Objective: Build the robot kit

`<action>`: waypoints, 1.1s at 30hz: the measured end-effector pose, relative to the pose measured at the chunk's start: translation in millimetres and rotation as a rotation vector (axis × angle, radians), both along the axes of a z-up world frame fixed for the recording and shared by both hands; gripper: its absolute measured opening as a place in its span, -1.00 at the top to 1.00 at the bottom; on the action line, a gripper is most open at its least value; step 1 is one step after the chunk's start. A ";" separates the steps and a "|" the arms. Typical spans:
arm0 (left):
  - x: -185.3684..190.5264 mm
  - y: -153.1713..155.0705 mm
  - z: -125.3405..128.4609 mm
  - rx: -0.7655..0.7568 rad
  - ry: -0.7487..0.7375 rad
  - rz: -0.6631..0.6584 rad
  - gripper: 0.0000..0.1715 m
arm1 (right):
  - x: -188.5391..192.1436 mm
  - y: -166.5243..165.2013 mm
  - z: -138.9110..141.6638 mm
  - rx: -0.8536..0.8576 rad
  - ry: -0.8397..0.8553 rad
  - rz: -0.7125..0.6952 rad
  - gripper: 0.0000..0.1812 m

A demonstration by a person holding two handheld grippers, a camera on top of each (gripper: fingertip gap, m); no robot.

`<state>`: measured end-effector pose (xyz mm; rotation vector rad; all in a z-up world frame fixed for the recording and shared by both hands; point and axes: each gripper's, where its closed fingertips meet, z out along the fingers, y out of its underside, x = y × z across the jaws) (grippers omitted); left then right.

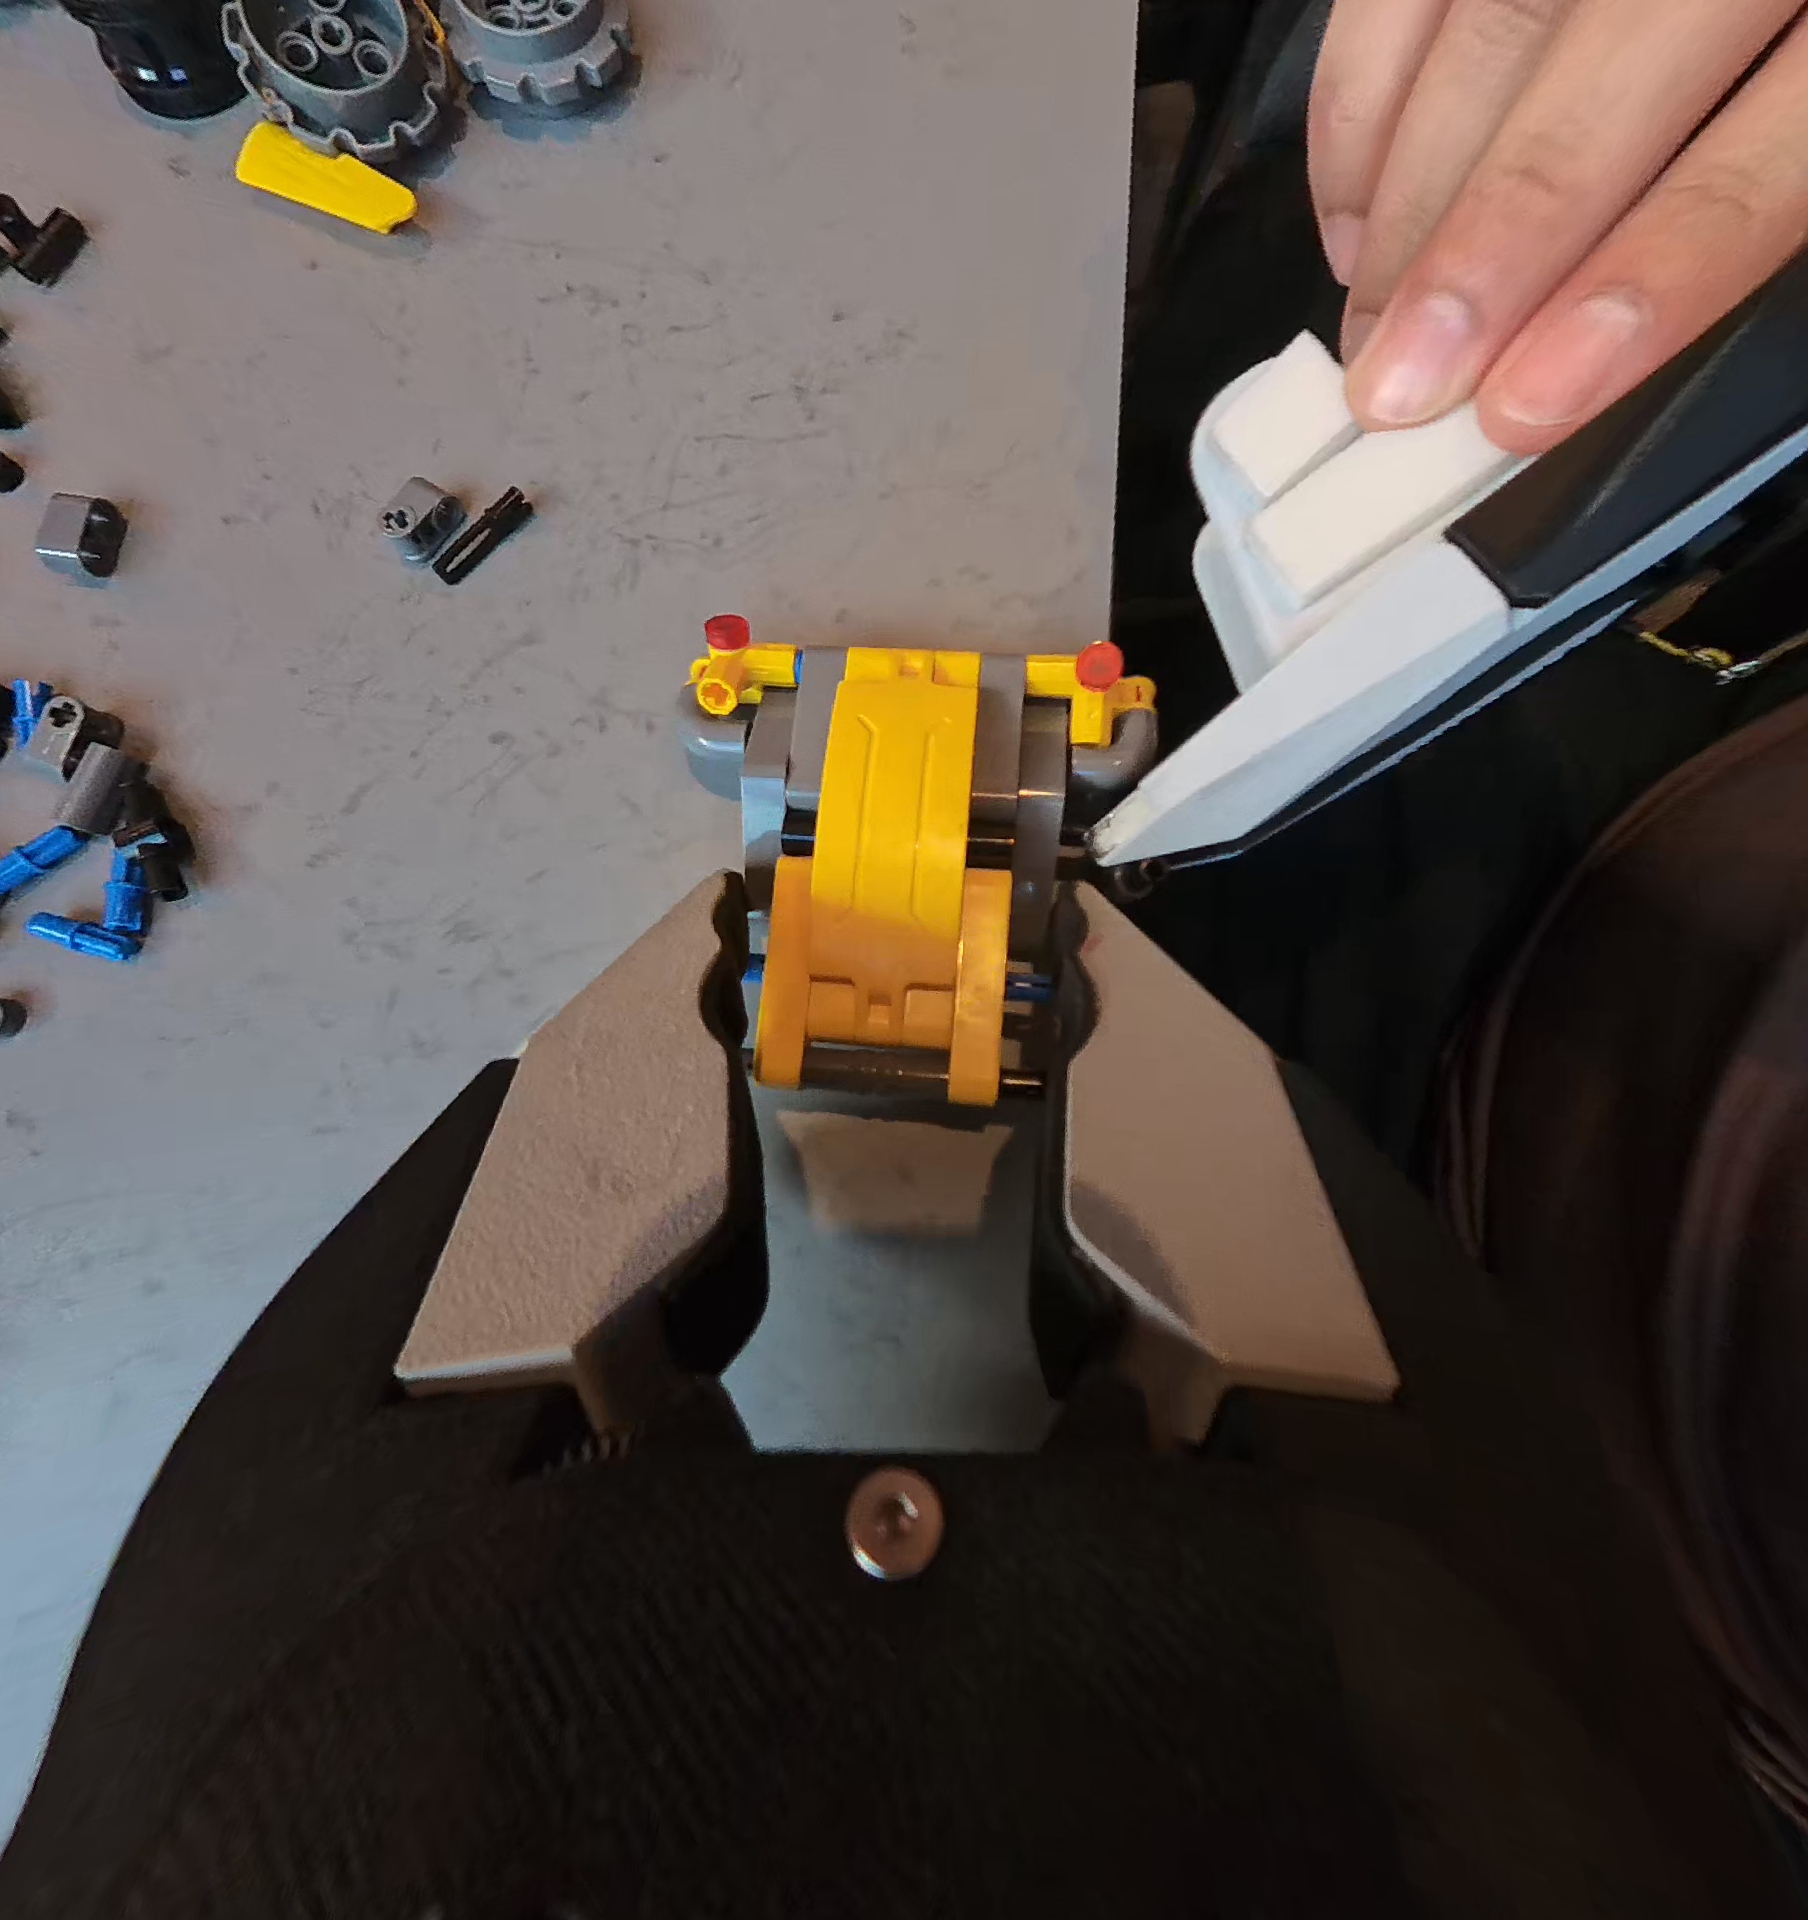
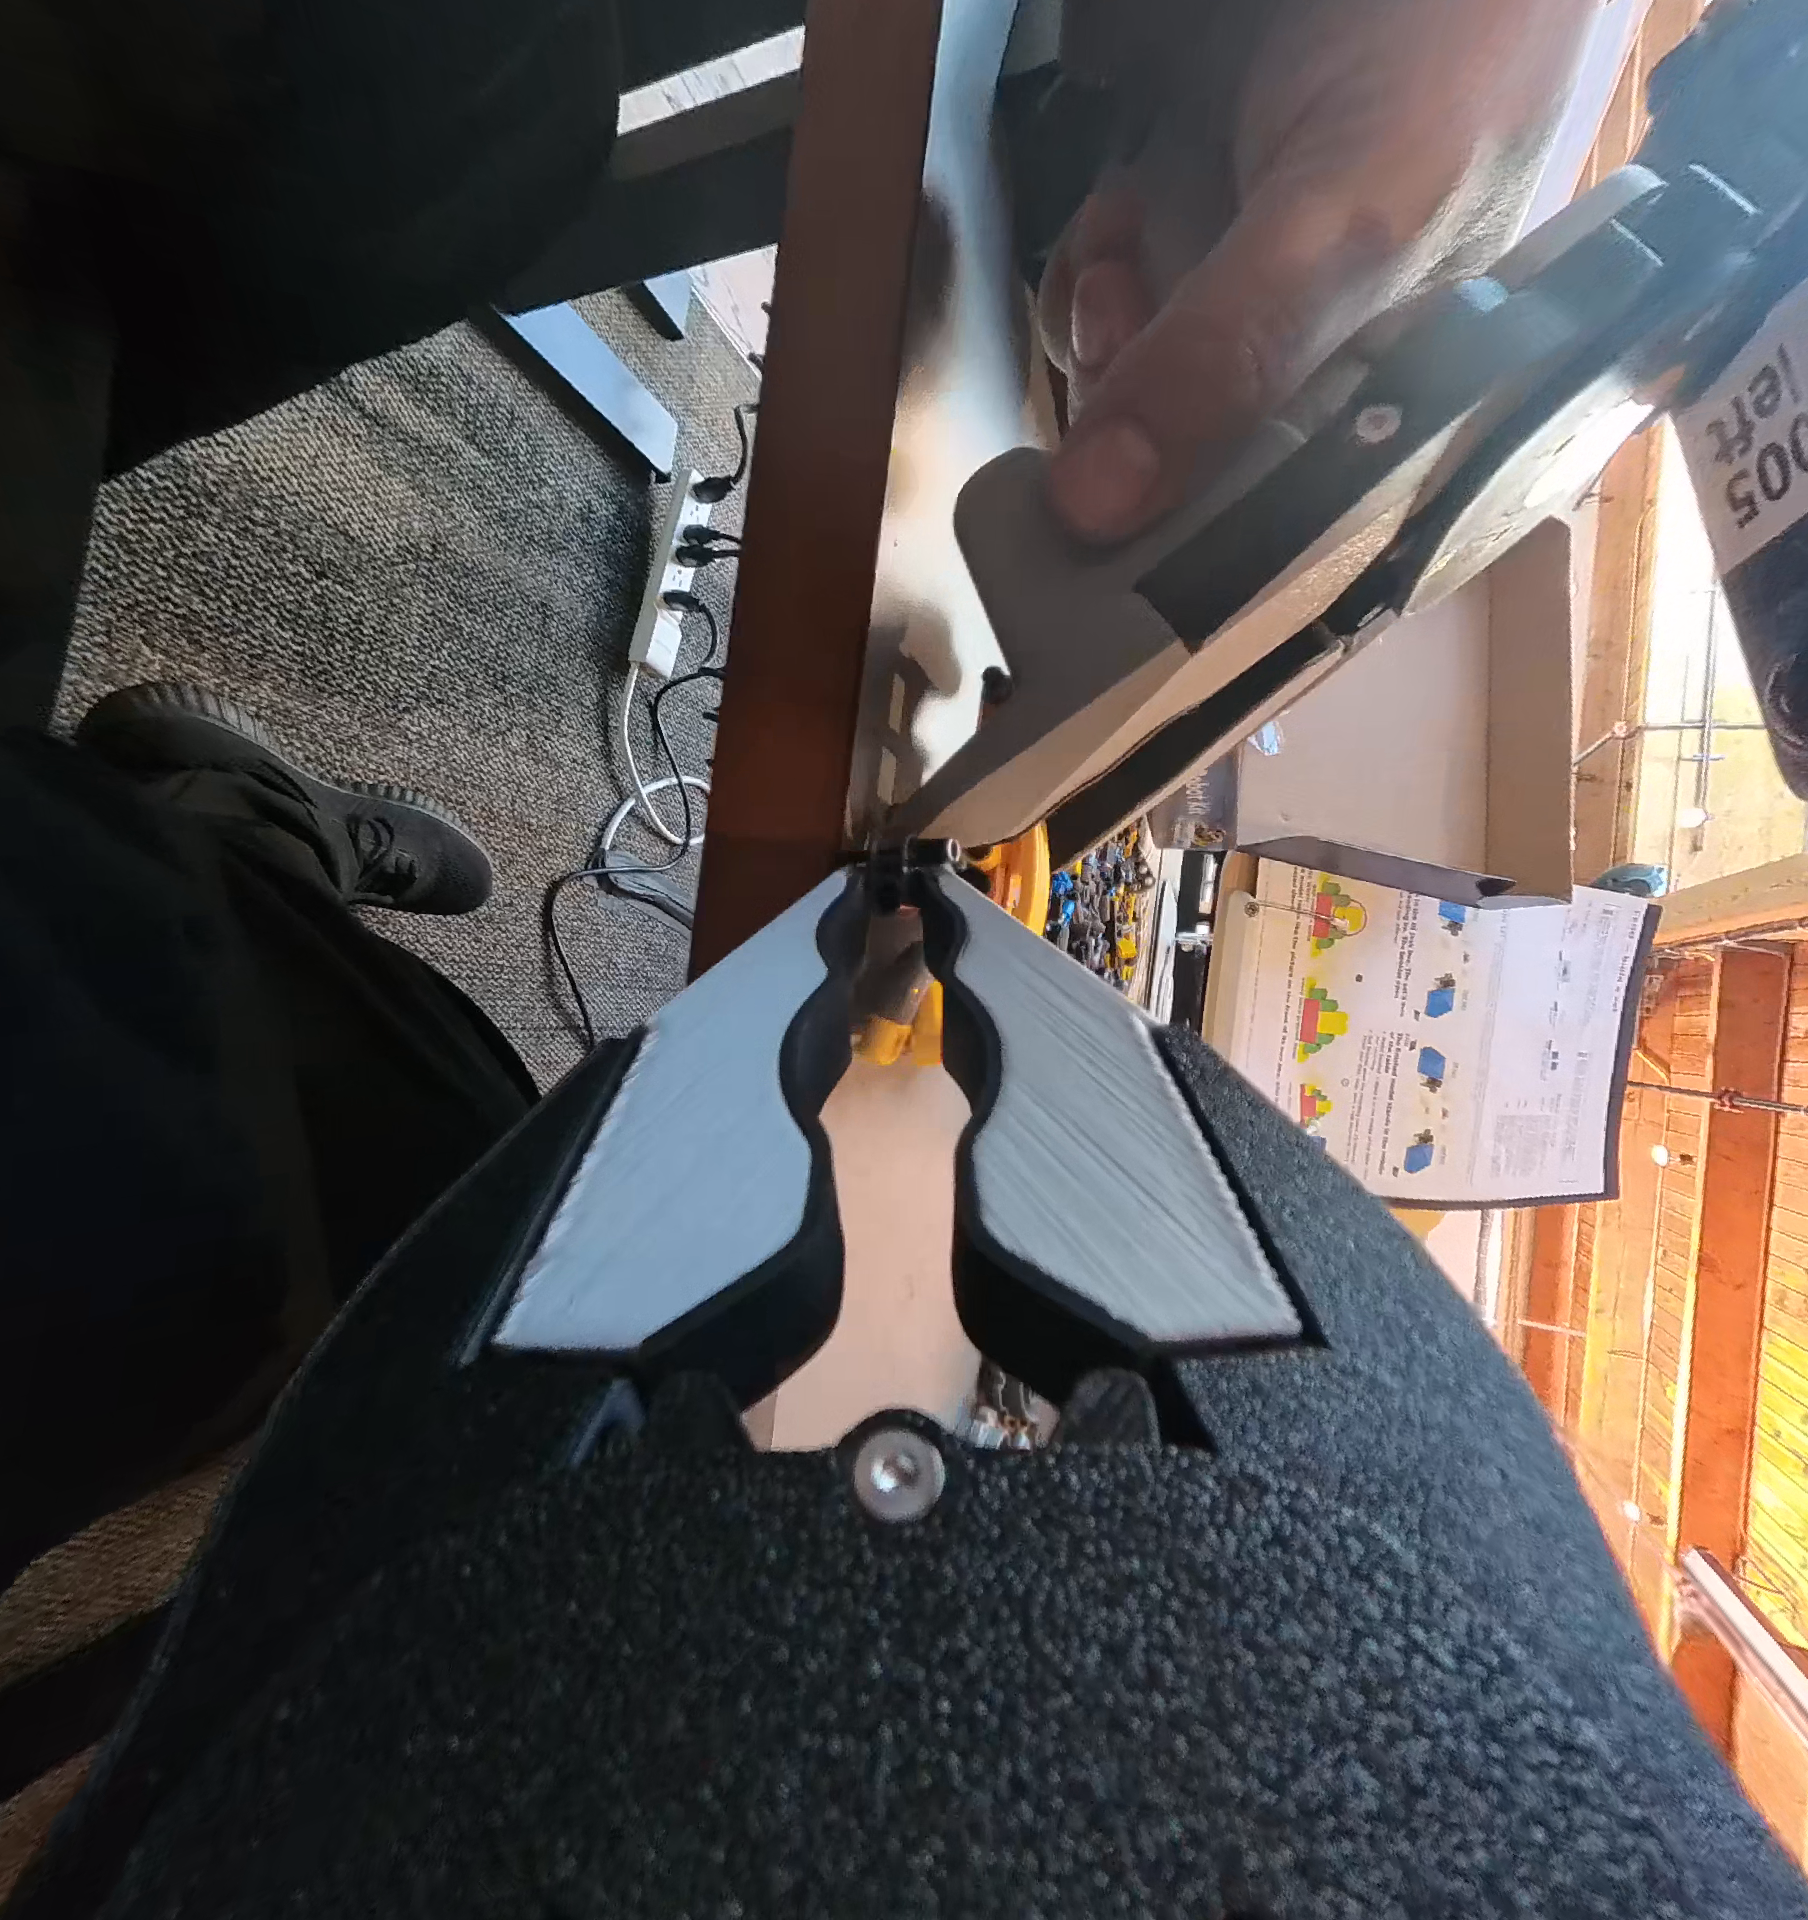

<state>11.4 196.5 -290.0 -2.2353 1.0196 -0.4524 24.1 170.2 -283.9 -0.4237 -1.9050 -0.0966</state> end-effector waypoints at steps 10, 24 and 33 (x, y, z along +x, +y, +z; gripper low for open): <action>-1.2 1.8 -1.2 0.036 0.016 0.019 0.34 | -0.1 2.9 0.6 0.115 0.005 -0.007 0.94; -2.2 5.0 -1.1 0.092 -0.011 0.075 0.35 | -4.2 4.7 0.3 0.047 0.007 -0.038 0.93; -3.9 7.1 -1.0 0.091 -0.012 0.075 0.35 | -6.0 6.1 0.4 0.013 0.021 -0.057 0.93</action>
